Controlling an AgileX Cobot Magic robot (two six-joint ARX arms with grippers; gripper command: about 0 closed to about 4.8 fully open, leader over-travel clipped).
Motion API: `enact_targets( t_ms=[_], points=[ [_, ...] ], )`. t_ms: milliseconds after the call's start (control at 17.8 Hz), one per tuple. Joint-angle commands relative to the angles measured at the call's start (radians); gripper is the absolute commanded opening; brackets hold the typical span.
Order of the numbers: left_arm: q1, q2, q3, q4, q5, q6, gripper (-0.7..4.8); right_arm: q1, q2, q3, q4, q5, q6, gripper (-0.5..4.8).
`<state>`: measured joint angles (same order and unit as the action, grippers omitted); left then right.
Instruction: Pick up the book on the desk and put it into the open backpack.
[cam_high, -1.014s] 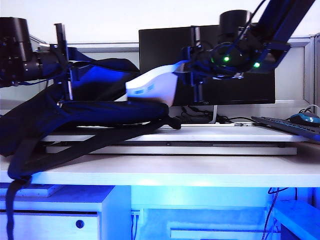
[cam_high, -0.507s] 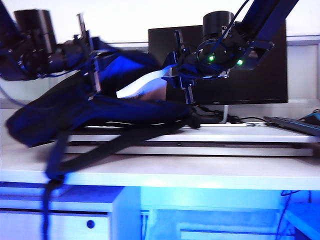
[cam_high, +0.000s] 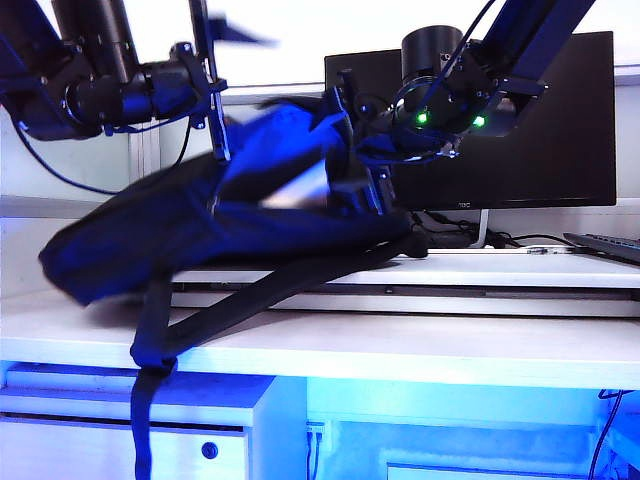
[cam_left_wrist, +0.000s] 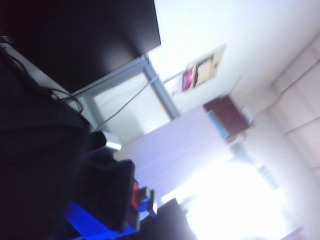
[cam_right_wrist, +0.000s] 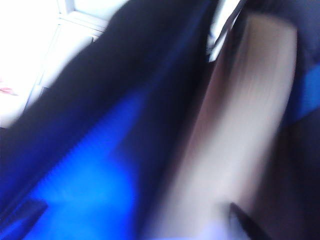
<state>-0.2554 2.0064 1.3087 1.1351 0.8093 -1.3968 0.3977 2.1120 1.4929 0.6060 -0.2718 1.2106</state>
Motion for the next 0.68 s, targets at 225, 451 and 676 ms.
enact_targets(
  t_ms=[225, 451, 676],
  points=[
    [0.004, -0.005, 0.004, -0.347, 0.160, 0.336, 4.79, -0.044, -0.014, 0.008, -0.270, 0.043, -0.258, 4.05],
    [0.004, -0.005, 0.004, -0.655, 0.196, 0.766, 4.79, -0.097, -0.021, 0.008, -0.299, 0.075, -0.389, 4.05],
    [0.004, -0.035, 0.005, -0.670, -0.013, 1.074, 4.79, -0.108, -0.052, 0.008, -0.317, 0.172, -0.723, 4.04]
  ],
)
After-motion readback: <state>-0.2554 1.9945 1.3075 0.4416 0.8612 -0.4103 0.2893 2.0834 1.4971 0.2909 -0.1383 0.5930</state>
